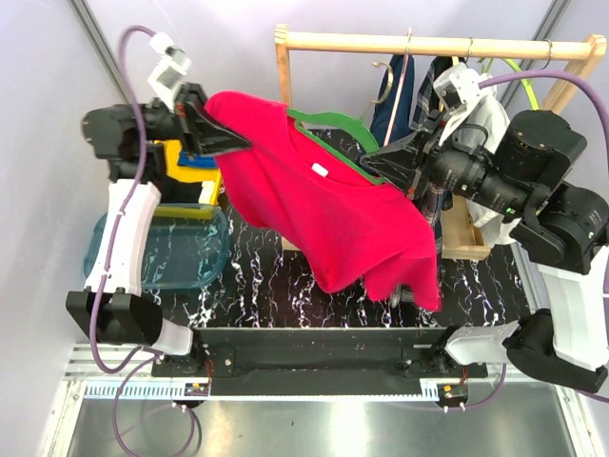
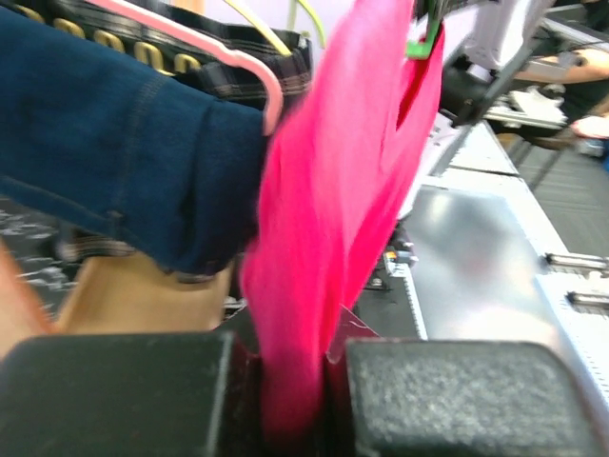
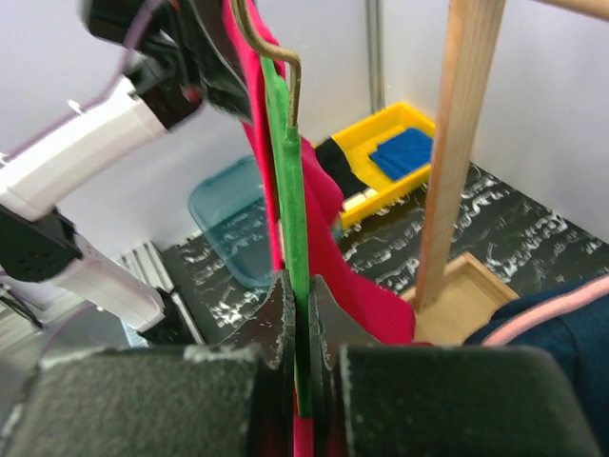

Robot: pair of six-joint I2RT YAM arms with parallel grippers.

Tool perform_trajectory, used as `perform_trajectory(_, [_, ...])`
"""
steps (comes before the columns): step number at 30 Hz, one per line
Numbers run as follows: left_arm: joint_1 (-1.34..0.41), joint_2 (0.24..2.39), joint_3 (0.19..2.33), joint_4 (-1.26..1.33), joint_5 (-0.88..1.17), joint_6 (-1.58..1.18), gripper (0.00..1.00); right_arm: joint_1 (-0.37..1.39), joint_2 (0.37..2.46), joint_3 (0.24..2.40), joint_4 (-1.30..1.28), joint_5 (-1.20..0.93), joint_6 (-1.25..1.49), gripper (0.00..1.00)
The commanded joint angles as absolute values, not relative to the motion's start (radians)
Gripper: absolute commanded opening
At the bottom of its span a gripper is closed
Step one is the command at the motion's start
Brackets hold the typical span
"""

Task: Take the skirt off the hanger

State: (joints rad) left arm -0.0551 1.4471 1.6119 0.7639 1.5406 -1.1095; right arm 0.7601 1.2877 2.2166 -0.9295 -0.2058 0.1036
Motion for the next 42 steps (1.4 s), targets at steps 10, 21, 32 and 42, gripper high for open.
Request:
perform_trajectory(10, [0.072, 1.427, 1.671, 0.730, 1.462, -1.118, 0.00, 0.753, 1.137, 2.026, -0.813, -0.208, 0.135, 0.00])
perform_trajectory(21, [0.213, 1.488, 1.817, 0.701, 1.473, -1.146, 0.00, 0.753, 1.025, 2.094, -1.232, -0.066, 0.066, 0.00])
perform_trajectory(32, [0.262, 1.594, 1.970, 0.552, 1.459, -1.066, 0.00, 0.753, 0.884, 2.149, -1.266, -0.046, 0.222, 0.00])
perform_trajectory(42, [0.254, 1.498, 2.001, 0.384, 1.355, -1.025, 0.00, 0.753, 0.894, 1.809, -0.546, 0.035, 0.149, 0.00])
